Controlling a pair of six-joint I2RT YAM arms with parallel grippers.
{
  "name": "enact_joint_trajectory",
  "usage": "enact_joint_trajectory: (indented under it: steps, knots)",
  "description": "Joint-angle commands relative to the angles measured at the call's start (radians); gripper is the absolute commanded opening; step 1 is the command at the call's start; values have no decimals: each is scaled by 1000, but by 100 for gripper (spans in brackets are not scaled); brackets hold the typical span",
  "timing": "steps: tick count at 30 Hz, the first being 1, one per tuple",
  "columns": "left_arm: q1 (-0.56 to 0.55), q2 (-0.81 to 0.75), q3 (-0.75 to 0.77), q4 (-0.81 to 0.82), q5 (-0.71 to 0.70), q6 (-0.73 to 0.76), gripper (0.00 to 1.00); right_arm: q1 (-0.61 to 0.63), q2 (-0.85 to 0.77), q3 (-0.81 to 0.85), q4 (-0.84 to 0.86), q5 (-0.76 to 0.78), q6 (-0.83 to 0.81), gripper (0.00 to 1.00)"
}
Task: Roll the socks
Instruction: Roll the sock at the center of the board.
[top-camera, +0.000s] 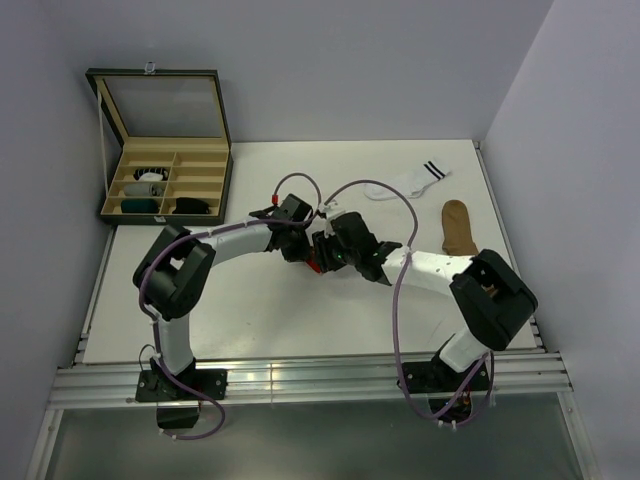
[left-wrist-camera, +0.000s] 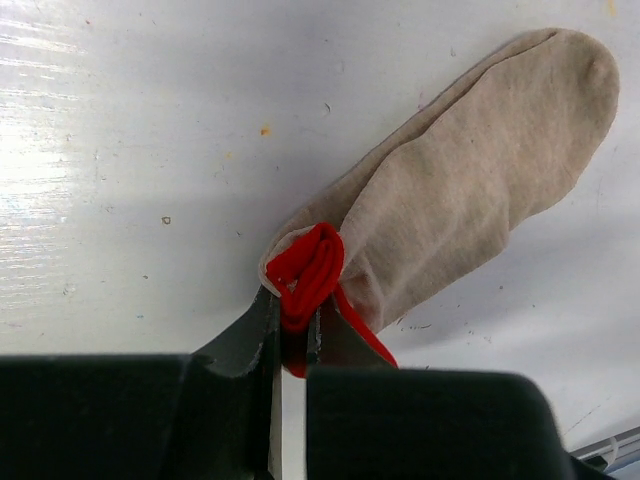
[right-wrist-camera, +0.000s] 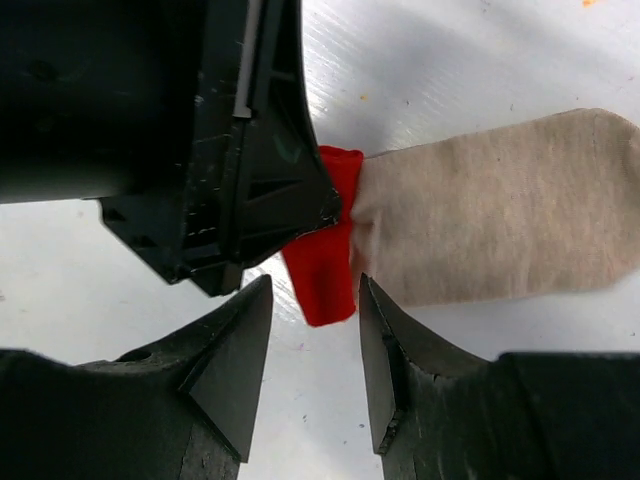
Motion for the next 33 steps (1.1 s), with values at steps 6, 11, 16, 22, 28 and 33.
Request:
enact_joint_trajectory:
  steps: [6, 11, 16, 22, 28, 33]
  knots:
    - [-6, 44, 8, -60, -16, 12, 0, 37, 65, -29, 97, 41, -69, 47]
    - [-6, 50, 10, -49, -7, -11, 0, 74, 92, -45, 103, 62, -72, 44]
    - [-6, 51, 2, -39, -1, -35, 2, 88, 119, -52, 100, 76, -43, 27]
    - [0, 18, -25, -25, -24, -74, 18, 10, 142, -72, 95, -34, 30, 0]
    - [16, -65, -65, 10, -52, -124, 46, -156, 203, -51, 71, -321, 107, 0]
    - [29, -137, -99, 66, -72, -157, 74, -265, 299, -3, 48, -543, 173, 0]
